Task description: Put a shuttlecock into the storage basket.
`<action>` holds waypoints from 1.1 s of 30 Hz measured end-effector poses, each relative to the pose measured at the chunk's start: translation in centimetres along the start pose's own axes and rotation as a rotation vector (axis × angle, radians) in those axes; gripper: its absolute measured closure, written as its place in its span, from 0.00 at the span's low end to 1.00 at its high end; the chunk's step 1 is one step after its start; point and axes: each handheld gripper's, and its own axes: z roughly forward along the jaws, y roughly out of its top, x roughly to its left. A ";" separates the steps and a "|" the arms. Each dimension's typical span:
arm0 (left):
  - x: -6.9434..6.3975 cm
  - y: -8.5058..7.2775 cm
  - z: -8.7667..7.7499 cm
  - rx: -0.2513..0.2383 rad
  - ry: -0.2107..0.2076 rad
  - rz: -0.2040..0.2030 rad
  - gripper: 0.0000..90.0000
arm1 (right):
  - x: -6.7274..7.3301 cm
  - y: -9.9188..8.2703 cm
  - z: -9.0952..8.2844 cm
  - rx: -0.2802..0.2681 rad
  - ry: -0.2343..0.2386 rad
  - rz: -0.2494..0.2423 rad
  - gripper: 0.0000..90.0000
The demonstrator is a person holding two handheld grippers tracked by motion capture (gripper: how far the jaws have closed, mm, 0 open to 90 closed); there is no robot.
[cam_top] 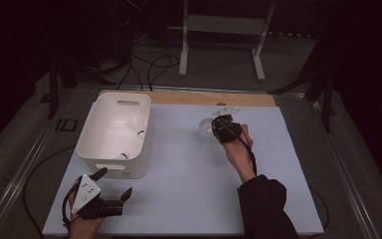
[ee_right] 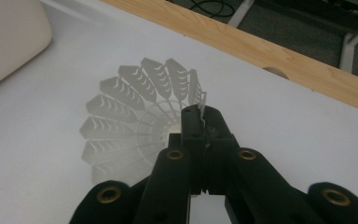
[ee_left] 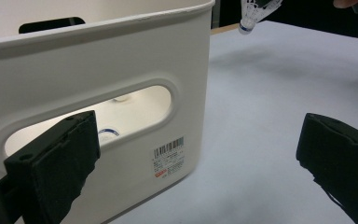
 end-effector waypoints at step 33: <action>0.0 0.0 0.0 0.001 0.000 0.000 0.00 | 1.6 1.8 -1.6 -0.052 0.029 -0.054 0.99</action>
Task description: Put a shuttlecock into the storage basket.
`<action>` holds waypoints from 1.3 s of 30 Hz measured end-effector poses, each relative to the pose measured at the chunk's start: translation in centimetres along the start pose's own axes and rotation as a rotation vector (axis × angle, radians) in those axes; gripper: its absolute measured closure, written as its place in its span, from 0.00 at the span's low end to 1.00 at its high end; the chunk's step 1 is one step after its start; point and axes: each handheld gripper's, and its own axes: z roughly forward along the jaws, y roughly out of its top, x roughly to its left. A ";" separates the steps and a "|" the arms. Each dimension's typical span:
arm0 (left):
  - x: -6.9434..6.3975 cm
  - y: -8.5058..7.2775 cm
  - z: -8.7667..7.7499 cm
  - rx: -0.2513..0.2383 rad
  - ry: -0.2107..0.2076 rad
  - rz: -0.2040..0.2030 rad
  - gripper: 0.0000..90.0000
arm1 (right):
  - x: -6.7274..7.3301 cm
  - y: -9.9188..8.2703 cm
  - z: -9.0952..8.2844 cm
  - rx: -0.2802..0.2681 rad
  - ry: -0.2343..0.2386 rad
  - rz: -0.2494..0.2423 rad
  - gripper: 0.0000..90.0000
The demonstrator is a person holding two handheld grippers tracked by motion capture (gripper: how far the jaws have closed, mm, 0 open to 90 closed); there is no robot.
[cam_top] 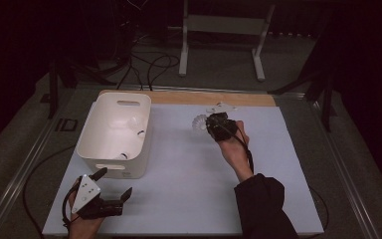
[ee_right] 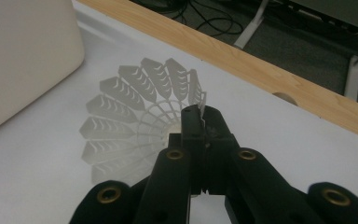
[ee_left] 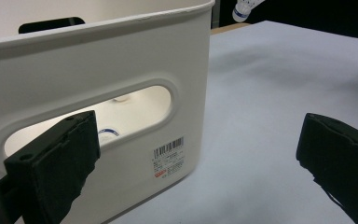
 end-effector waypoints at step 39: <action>0.0 0.0 0.0 -0.003 0.001 -0.001 0.00 | 2.3 2.0 -1.0 -0.050 0.043 -0.034 0.99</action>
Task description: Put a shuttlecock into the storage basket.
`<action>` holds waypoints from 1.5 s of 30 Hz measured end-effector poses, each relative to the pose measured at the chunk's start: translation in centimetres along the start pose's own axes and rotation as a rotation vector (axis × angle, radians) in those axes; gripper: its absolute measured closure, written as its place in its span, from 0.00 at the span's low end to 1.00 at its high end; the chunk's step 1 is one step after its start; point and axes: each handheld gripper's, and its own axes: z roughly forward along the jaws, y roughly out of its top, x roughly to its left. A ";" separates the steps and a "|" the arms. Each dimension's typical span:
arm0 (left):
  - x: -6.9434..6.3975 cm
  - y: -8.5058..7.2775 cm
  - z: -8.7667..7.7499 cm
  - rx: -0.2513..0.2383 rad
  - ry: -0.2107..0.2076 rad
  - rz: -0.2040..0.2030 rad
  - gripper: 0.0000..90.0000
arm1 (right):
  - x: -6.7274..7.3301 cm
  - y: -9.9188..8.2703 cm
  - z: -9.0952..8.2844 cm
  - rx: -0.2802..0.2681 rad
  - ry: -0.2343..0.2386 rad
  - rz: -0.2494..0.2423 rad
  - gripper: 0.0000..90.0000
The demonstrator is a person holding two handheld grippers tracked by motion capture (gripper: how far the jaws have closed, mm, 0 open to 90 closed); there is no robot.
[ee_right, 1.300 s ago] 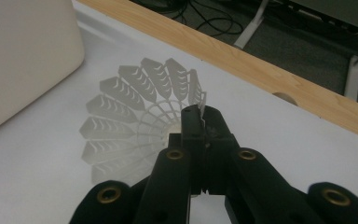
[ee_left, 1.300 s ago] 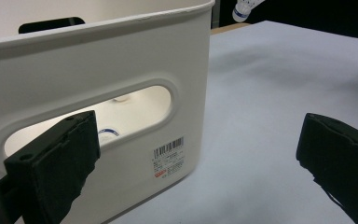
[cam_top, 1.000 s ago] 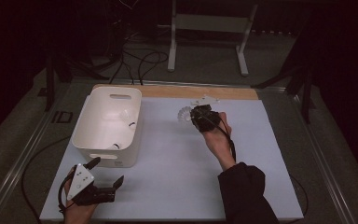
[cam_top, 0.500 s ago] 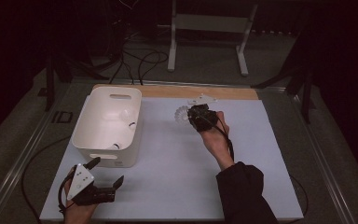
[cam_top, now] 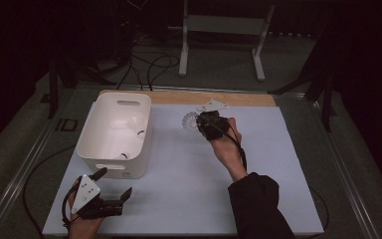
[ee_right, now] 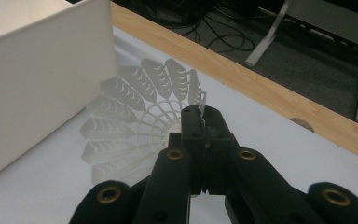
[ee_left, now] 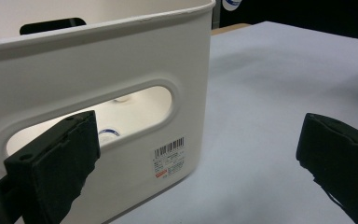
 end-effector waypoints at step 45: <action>0.0 0.0 0.0 0.005 0.006 0.001 0.00 | 2.1 2.2 -0.4 -0.054 0.044 -0.017 0.99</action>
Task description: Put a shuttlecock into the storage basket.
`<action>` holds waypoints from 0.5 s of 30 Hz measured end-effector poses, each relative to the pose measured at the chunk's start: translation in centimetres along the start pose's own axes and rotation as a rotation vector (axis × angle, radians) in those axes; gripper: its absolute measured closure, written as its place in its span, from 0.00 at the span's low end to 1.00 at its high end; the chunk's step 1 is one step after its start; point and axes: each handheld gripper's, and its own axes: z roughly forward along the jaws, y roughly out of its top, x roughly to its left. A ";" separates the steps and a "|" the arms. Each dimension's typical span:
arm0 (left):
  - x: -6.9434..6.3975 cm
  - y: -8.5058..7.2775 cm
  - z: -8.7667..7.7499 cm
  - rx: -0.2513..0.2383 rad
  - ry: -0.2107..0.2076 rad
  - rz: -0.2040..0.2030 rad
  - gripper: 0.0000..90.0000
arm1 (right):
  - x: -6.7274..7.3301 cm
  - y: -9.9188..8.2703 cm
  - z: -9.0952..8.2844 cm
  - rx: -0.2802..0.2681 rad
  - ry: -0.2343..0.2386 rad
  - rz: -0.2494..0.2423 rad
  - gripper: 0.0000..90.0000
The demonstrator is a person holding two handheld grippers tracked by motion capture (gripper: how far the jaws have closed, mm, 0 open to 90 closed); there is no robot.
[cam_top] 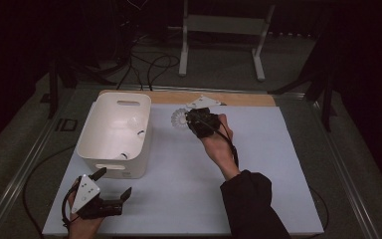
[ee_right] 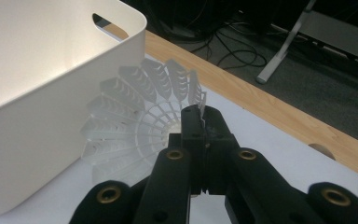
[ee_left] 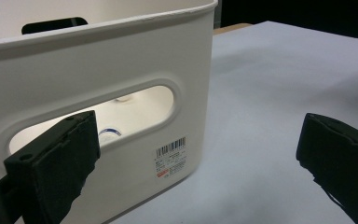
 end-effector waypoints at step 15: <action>0.0 0.0 0.0 -0.001 -0.001 -0.001 0.00 | 0.7 0.5 0.0 -0.011 0.017 -0.006 0.99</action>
